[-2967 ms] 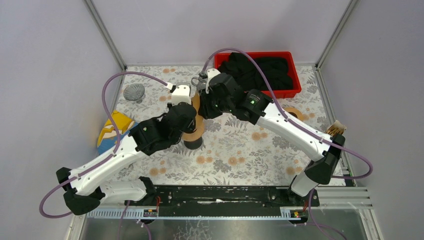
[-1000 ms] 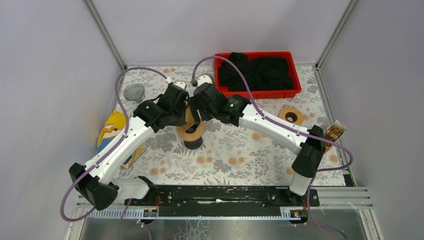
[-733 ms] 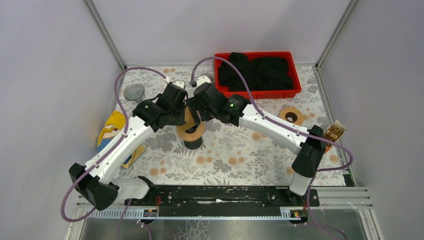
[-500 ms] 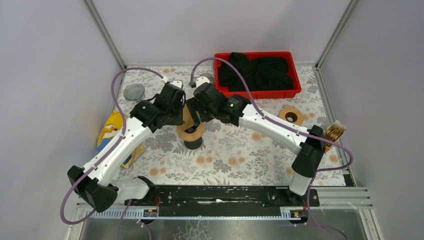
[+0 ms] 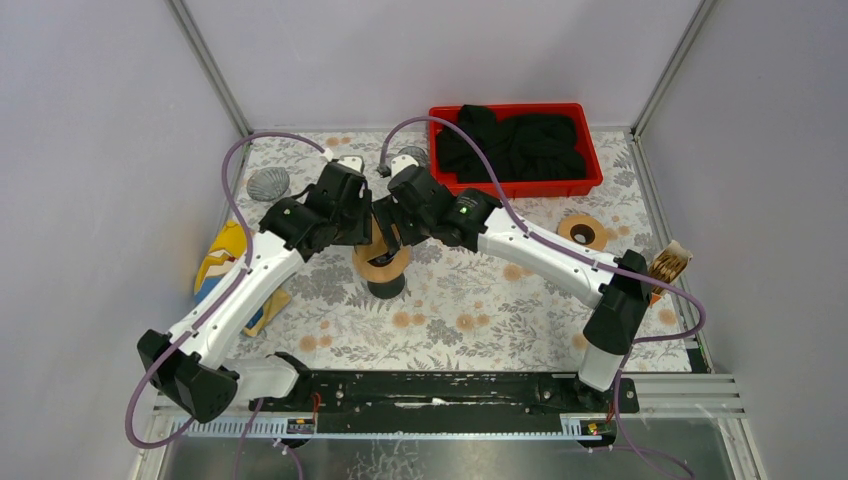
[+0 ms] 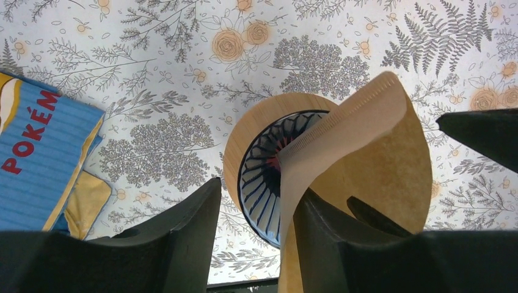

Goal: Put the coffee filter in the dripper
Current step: Place the coffee filter in the coffee dripper.

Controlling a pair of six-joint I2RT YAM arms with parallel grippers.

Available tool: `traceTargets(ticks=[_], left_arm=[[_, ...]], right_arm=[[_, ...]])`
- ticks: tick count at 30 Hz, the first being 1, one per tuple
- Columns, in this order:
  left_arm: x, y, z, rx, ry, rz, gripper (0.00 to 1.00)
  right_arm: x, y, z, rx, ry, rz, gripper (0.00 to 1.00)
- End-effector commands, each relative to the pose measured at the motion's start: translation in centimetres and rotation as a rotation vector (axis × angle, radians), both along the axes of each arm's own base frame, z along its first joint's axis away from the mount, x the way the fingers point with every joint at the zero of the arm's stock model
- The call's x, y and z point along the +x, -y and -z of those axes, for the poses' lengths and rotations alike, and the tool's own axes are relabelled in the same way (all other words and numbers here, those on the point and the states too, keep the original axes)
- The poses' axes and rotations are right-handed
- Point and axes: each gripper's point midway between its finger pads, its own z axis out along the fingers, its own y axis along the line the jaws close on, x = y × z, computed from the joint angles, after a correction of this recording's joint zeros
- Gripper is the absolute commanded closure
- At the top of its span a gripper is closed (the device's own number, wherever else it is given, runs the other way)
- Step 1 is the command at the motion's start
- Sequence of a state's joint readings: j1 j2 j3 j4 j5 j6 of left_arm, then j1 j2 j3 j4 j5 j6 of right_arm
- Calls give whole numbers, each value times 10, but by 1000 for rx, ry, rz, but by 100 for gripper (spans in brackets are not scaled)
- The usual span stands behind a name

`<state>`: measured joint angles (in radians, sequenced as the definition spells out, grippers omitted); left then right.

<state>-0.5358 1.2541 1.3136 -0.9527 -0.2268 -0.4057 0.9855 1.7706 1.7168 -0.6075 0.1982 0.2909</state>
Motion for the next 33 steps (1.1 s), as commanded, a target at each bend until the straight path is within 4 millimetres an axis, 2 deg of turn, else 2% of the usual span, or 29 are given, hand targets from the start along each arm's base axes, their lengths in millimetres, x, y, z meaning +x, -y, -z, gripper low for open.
traceTargets(ticks=[1,8,13,16,24,33], left_arm=[[14,5,5,-22,24,25,46],[18,-8,22,-25,-2,-10,49],[15,-9,28,-53,-11,-9,51],[14,-6,29,-70,-15,5,52],[11,-3,33,-82,-23,25,52],[10,-3,42,-78,-36,22,52]], right_arm=[[5,-6,-3,20,15,-17,20],[9,7,5,-41,25,8,19],[14,17,7,-64,33,35,18],[14,14,5,-50,30,27,18],[13,3,16,-38,0,2,17],[17,5,32,-56,-23,10,17]])
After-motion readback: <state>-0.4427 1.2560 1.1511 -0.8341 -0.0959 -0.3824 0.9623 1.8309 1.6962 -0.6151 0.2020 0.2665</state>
